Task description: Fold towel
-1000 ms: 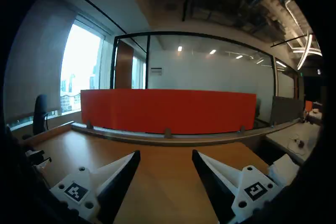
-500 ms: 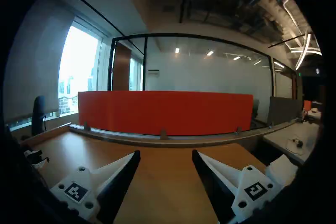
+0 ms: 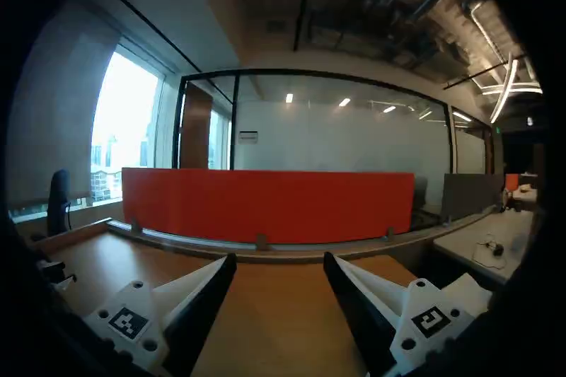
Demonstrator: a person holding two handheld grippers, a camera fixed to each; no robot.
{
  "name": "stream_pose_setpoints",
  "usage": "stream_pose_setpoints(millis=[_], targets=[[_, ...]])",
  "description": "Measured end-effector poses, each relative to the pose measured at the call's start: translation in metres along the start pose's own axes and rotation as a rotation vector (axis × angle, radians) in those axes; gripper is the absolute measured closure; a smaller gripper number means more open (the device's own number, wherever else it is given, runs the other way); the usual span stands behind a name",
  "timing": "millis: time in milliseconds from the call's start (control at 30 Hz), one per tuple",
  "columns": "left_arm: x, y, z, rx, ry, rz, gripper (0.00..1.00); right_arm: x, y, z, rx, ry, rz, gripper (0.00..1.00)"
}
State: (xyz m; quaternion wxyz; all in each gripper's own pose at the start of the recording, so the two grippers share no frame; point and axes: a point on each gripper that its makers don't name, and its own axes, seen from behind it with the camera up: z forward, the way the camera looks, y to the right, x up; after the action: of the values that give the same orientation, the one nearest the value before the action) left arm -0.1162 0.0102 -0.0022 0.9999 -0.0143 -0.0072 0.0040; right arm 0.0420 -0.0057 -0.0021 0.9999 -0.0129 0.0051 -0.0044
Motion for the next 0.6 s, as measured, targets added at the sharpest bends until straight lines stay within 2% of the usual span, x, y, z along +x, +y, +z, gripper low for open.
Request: stream_pose_setpoints(millis=[367,600], targets=[[-0.001,0.001,0.001,0.000,0.000,0.000,0.05,-0.027,0.003,0.001,0.007,0.009,0.042,0.05],[-0.001,0.001,0.001,0.000,0.001,0.000,0.05,-0.057,0.013,0.001,-0.019,0.011,0.035,0.05]])
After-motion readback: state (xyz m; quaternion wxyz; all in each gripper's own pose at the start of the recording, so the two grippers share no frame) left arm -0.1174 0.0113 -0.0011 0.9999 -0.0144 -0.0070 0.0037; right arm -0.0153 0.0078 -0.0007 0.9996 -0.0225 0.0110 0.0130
